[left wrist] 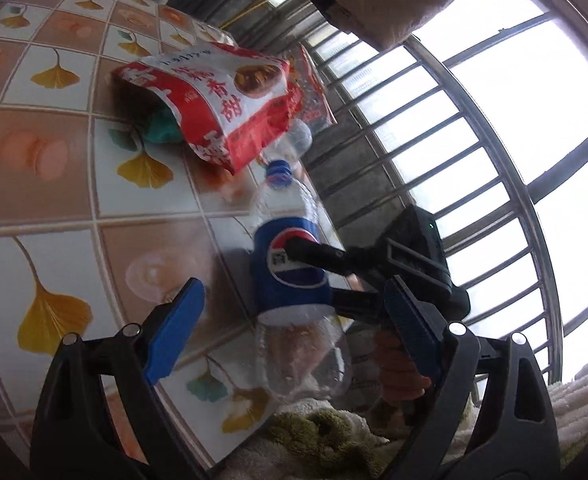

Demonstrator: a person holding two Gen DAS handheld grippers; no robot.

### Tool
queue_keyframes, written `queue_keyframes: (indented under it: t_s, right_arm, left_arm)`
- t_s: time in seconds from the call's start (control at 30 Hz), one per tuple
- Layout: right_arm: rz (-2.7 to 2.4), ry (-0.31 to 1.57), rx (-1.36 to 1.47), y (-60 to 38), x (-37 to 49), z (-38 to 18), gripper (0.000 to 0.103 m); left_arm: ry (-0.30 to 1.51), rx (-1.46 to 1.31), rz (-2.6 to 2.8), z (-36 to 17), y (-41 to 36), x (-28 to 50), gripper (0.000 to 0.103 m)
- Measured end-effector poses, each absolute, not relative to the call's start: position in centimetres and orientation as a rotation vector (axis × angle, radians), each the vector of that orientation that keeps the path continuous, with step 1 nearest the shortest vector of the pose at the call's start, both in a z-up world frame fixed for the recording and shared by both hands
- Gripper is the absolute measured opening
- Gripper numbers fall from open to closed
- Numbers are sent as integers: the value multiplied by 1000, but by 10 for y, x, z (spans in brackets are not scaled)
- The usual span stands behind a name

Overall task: Collect trash
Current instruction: 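Grasp the clear Pepsi bottle with the right tool while the left tool grasps the red snack bag, then carry the Pepsi bottle and red snack bag with both tools over the wastebasket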

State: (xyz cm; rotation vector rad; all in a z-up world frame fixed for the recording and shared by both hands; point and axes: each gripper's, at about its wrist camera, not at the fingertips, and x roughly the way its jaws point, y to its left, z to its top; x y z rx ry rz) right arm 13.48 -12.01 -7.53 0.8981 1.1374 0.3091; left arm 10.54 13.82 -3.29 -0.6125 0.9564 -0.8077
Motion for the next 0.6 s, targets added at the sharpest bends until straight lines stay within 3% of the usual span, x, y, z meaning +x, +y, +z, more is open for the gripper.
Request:
queue_keyframes:
  t_s: [0.33, 0.6]
  right_arm:
    - [288, 1117, 863, -145, 129, -71, 60]
    - [307, 1119, 867, -146, 130, -73, 60]
  left_arm:
    - [892, -830, -505, -49, 175, 194, 64]
    - [928, -1065, -482, -75, 175, 240, 52]
